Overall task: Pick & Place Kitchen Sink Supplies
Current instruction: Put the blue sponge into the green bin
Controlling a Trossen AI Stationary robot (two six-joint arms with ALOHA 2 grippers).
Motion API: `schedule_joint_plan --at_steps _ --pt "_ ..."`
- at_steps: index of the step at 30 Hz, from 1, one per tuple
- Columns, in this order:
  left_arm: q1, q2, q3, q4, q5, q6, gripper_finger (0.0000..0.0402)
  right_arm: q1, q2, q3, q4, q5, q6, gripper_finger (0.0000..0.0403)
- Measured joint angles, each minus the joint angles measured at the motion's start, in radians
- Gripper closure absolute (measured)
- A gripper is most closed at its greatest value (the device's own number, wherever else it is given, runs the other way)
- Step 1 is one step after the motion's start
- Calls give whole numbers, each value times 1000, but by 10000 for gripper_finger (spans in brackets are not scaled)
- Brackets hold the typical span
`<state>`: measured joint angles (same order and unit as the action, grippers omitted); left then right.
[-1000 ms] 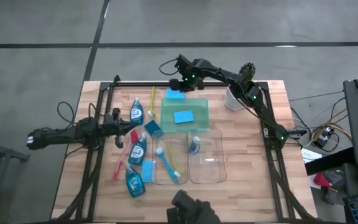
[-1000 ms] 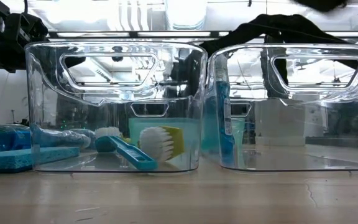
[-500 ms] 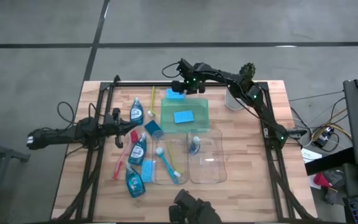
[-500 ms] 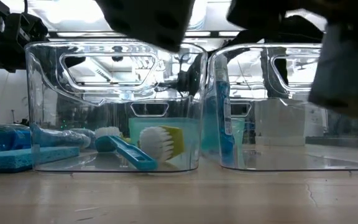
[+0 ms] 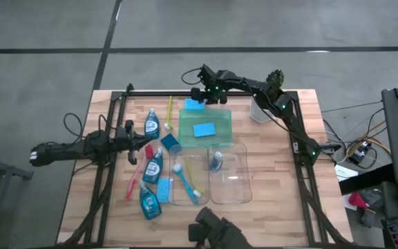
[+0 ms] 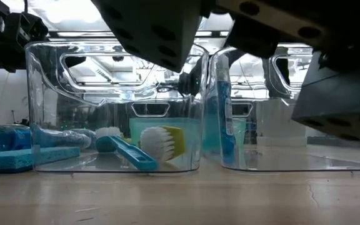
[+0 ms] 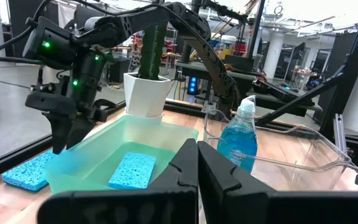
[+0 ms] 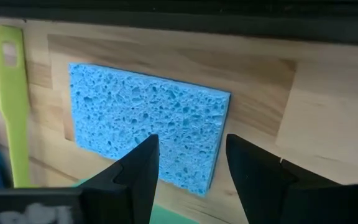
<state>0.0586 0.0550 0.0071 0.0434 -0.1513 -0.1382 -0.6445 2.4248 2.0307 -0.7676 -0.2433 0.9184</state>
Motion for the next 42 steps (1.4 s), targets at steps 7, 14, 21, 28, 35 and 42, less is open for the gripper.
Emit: schedule_joint_plan --at_steps 7,14,21,28,35,42 --pt "0 0 0 0 0 0 401 -12 0 -49 90 -65 70 237" --pt "0 0 0 0 0 0 401 -20 -2 -83 155 -80 130 278" --pt "0 0 0 0 0 0 401 -33 -2 -89 147 -79 108 379" --pt "0 0 0 0 0 0 401 -34 -2 -73 134 -72 79 395" --pt "0 0 0 0 0 0 401 -27 -10 -6 26 -74 0 395" --pt "0 0 0 0 0 0 401 2 -10 61 1 -76 -29 395"
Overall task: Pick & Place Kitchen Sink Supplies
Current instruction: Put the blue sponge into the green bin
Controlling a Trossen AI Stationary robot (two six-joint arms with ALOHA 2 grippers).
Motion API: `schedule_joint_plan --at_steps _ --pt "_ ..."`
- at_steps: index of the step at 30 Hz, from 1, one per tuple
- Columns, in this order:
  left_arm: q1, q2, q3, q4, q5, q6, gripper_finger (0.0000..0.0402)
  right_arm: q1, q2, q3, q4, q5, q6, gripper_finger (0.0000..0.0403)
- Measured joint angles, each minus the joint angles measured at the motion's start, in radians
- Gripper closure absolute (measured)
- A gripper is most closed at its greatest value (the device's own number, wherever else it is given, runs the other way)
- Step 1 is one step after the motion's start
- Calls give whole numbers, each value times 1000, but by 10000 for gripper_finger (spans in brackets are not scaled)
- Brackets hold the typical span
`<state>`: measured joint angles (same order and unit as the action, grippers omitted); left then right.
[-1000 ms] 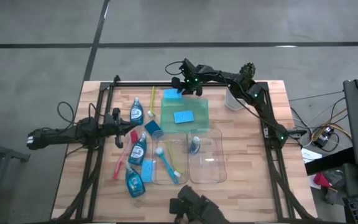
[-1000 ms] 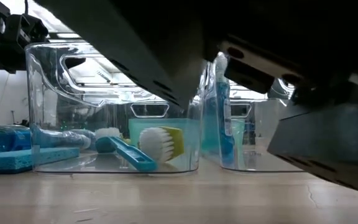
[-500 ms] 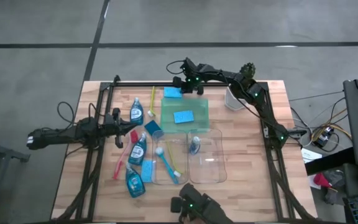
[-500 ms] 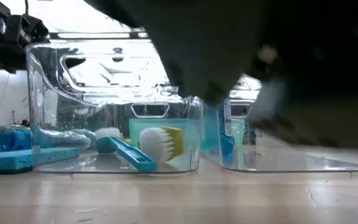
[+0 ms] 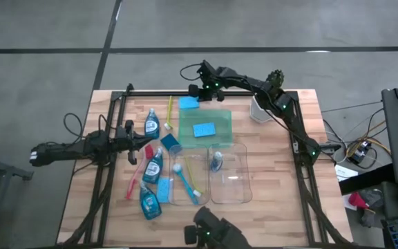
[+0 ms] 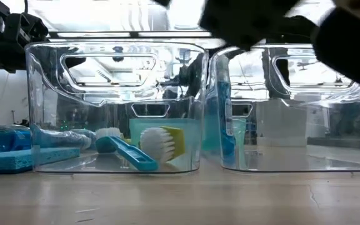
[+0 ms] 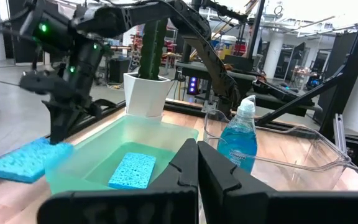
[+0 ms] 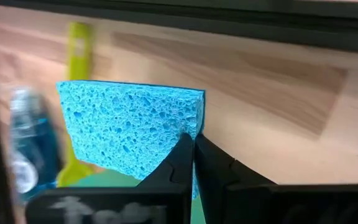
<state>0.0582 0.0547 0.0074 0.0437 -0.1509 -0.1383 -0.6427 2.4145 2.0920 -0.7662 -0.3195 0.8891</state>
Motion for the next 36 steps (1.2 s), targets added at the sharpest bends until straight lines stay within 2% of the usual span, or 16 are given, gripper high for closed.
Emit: schedule_joint_plan --at_steps 8,18,25,36 --pt "0 0 0 0 0 0 401 14 -3 87 -50 8 -31 395" --pt "0 0 0 0 0 0 401 29 -6 259 -253 60 -110 395" --pt "0 0 0 0 0 0 401 77 -59 255 -339 65 -143 395" --pt "0 0 0 0 0 0 401 151 -138 254 -503 143 -161 395"
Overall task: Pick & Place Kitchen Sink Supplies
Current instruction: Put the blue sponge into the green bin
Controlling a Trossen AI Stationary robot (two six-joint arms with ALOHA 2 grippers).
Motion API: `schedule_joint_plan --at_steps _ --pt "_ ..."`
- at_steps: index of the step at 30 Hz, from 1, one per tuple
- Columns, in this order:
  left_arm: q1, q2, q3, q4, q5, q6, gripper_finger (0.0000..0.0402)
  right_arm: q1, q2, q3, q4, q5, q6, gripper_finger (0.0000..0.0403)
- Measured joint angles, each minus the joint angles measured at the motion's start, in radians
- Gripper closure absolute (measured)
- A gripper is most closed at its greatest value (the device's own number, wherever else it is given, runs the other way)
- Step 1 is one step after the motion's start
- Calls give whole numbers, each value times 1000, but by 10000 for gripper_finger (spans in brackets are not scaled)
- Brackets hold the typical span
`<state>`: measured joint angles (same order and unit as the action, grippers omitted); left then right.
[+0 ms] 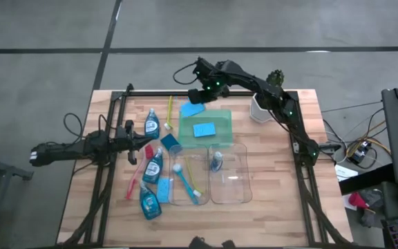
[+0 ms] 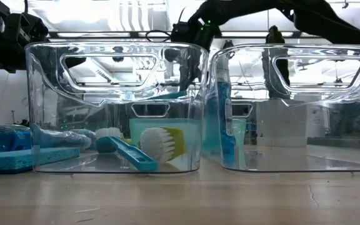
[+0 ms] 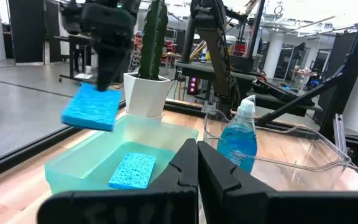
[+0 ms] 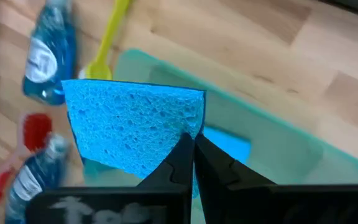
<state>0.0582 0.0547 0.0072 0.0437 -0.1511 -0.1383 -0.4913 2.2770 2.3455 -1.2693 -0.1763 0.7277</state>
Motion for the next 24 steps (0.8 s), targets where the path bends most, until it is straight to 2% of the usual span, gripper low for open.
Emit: schedule_joint_plan --at_steps 8,14,19,24 --pt "0 0 0 0 0 0 401 83 -38 -2 -43 53 2 395" --pt "0 0 0 0 0 0 401 119 -57 -54 -88 89 2 395" --pt "0 0 0 0 0 0 401 121 -125 -178 -58 104 27 395" --pt "0 0 0 0 0 0 401 132 -245 -408 119 102 117 395"
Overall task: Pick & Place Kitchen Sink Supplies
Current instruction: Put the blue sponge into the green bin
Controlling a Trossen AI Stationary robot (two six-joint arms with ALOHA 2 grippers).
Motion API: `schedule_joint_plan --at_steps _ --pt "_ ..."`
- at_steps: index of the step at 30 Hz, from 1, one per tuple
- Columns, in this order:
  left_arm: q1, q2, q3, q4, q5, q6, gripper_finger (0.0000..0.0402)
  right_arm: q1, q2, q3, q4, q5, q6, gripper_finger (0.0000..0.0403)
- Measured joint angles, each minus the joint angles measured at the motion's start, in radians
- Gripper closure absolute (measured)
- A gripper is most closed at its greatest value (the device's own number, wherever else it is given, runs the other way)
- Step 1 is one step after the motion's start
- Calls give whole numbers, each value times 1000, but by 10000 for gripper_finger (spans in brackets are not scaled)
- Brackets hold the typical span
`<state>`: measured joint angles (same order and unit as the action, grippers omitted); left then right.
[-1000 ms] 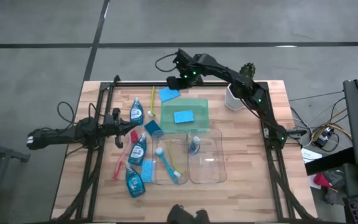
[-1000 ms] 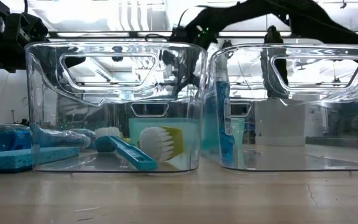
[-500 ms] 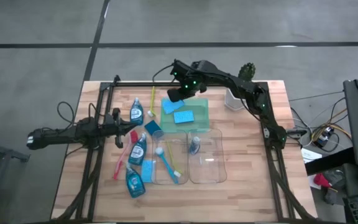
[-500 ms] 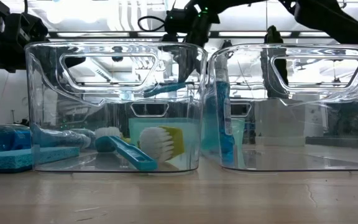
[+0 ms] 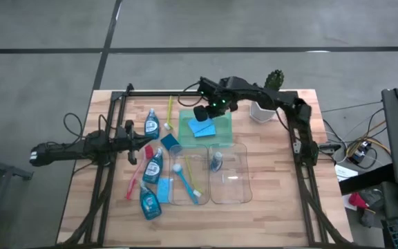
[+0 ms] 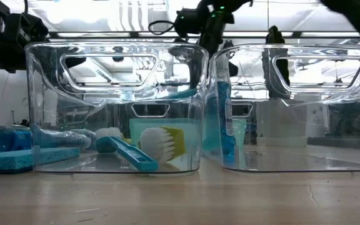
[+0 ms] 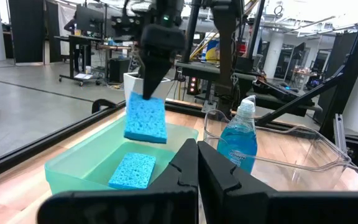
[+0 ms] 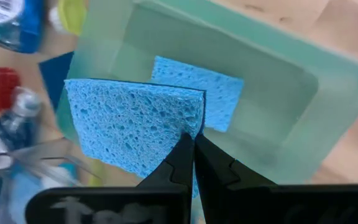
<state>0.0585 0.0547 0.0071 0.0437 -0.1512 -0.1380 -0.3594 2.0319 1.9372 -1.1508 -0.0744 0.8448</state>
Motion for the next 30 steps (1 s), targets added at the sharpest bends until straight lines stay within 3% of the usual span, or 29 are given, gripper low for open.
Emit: schedule_joint_plan --at_steps 6,12,30 --pt "0 0 0 0 0 0 401 8 -149 -271 280 16 184 395" --pt "0 0 0 0 0 0 401 6 -191 -442 393 29 294 395" --pt "0 0 0 0 0 0 401 -18 -171 -667 657 14 387 395"
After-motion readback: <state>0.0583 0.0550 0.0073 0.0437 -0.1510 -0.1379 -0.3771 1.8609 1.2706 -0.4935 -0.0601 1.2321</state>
